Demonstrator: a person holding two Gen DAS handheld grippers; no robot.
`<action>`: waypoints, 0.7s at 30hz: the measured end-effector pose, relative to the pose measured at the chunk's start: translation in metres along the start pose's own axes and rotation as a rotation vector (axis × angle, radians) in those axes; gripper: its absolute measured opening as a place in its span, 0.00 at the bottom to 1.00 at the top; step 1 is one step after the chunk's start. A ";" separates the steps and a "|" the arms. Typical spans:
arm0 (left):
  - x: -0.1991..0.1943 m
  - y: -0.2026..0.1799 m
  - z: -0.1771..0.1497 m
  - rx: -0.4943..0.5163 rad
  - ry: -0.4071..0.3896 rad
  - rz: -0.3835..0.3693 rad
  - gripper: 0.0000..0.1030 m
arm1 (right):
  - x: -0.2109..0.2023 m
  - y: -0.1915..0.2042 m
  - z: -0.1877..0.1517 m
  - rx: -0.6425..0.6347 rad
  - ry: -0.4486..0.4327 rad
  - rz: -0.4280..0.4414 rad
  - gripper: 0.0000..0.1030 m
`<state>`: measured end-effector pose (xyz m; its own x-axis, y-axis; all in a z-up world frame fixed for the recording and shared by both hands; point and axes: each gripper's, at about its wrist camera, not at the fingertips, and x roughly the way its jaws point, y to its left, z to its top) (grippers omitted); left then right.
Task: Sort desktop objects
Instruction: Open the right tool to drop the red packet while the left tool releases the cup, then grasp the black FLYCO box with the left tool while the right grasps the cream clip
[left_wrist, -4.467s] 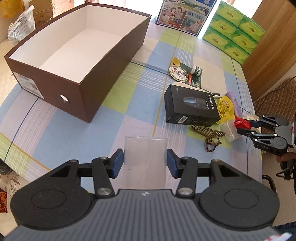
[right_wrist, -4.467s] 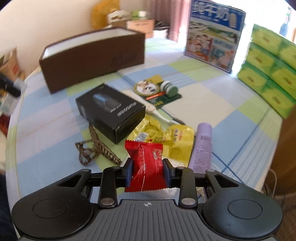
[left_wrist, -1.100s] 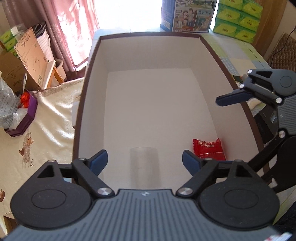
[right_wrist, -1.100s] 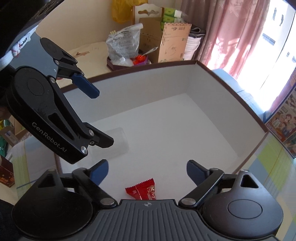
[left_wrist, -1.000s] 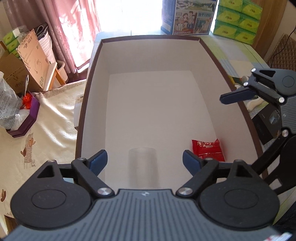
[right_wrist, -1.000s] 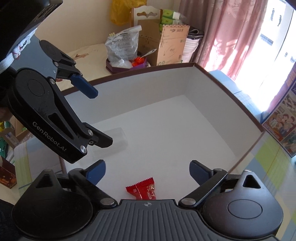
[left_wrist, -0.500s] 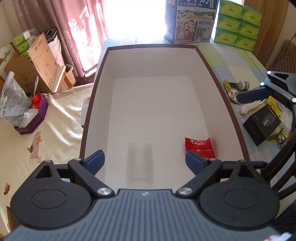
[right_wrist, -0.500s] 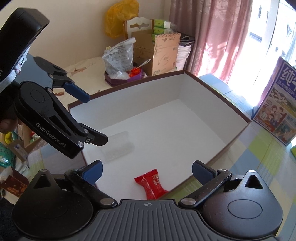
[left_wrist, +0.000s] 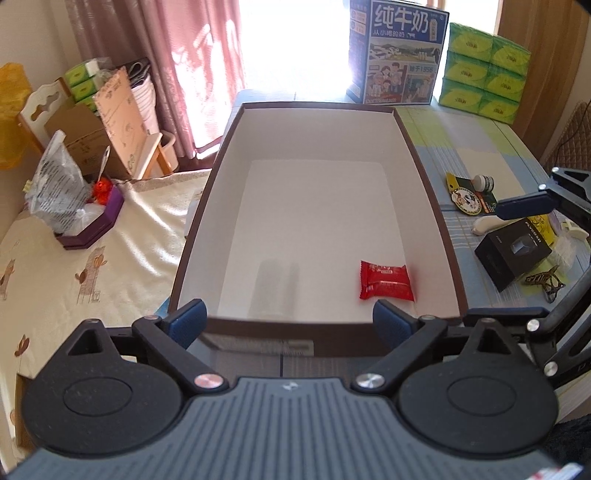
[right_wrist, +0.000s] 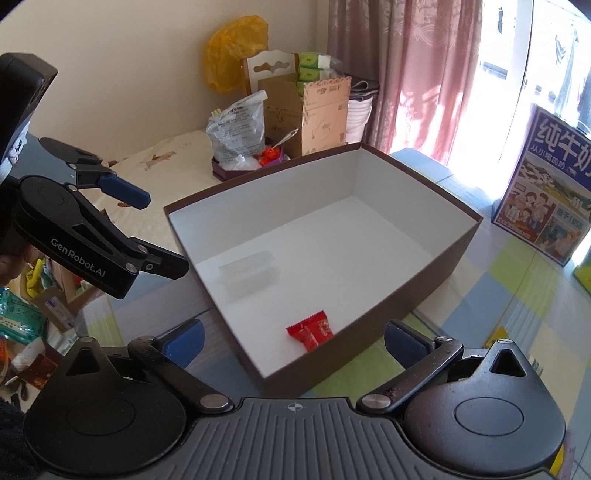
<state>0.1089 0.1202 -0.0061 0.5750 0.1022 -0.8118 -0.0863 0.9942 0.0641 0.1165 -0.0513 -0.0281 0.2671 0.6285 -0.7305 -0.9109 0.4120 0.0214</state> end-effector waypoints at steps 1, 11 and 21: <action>-0.003 -0.001 -0.003 -0.007 0.001 0.003 0.92 | -0.003 0.000 -0.002 0.002 -0.002 0.002 0.98; -0.021 -0.017 -0.024 -0.061 0.015 0.015 0.92 | -0.027 0.003 -0.026 0.022 -0.002 0.036 0.98; -0.025 -0.048 -0.043 -0.085 0.056 0.019 0.92 | -0.042 -0.003 -0.049 0.012 0.013 0.085 0.98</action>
<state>0.0635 0.0682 -0.0138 0.5260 0.1171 -0.8424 -0.1668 0.9854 0.0328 0.0924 -0.1112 -0.0305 0.1843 0.6529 -0.7347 -0.9265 0.3649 0.0918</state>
